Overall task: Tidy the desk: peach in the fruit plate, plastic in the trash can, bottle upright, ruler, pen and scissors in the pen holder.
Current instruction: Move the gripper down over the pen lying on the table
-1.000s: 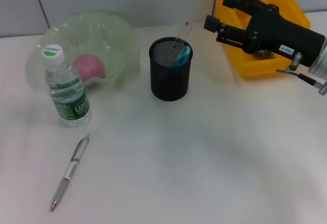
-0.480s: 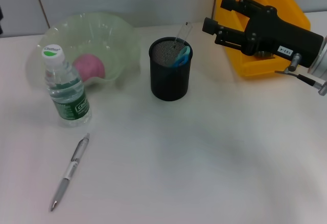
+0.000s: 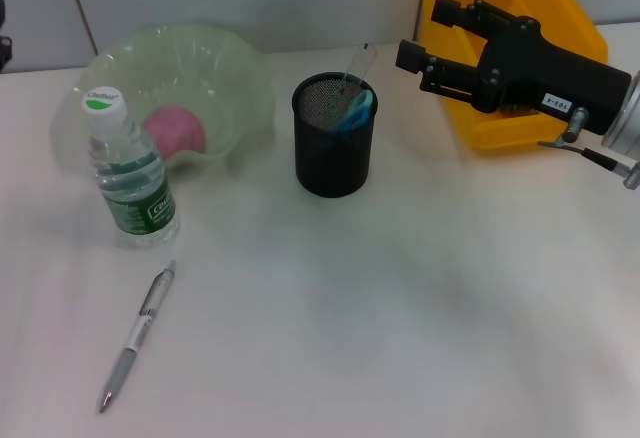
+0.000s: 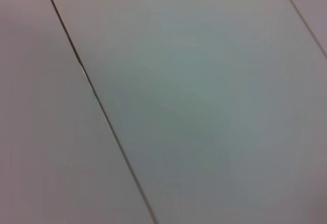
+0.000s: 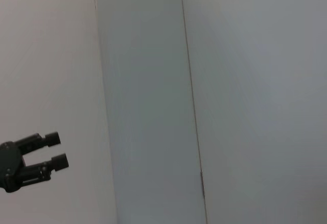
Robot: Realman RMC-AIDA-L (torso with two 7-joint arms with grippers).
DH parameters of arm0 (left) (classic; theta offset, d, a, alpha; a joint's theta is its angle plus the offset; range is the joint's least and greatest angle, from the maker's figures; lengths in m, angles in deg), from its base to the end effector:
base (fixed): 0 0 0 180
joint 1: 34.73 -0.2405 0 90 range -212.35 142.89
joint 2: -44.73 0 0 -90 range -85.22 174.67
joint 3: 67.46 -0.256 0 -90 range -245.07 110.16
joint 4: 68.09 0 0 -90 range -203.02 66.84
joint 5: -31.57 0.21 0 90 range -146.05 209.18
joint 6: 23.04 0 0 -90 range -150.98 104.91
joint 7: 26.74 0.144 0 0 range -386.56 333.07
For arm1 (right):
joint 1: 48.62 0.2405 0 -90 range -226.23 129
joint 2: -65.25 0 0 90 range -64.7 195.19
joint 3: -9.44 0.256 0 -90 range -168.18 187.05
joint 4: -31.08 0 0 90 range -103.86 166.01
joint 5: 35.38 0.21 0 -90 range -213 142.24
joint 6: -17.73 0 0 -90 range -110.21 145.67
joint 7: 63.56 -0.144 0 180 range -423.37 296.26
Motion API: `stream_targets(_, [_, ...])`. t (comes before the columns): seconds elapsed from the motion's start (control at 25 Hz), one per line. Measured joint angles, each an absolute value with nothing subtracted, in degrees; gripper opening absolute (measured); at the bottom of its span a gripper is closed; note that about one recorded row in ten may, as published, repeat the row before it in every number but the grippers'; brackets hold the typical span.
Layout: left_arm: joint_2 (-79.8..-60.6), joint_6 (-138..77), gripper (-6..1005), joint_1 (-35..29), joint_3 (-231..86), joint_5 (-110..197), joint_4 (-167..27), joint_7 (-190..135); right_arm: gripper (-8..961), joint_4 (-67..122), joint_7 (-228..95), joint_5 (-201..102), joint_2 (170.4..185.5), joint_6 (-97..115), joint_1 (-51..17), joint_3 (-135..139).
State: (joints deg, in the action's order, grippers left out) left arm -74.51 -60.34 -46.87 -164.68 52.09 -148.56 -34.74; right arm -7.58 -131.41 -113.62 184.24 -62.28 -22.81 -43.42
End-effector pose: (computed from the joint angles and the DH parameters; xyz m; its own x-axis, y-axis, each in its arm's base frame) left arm -0.2297 0.2852 0.0655 0.8880 -0.2961 0.3518 0.3088 -0.1831 -0.9333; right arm 0.2329 0.3557 0.0289 0.6454 -0.0350 -0.7630 -0.4688 -0.8068 -0.3595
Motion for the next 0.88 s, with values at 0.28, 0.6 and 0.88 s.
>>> stream_targets(0.28, [-73.87, -42.3, 795, -46.5, -170.7, 36.5, -159.2, -14.5, 817, -7.4, -131.6, -113.7, 184.23, -62.0, -22.9, -43.4])
stream_targets(0.6, [-69.70, -21.9, 787, -46.6, -175.9, 36.2, -173.1, -21.5, 817, -7.5, -132.1, -114.3, 184.12, -62.0, -23.0, -43.2])
stream_targets(0.88, [-65.89, -18.2, 780, -46.9, -177.6, 35.6, -178.2, -26.1, 817, -7.7, -133.0, -115.0, 183.97, -61.9, -22.9, -42.9])
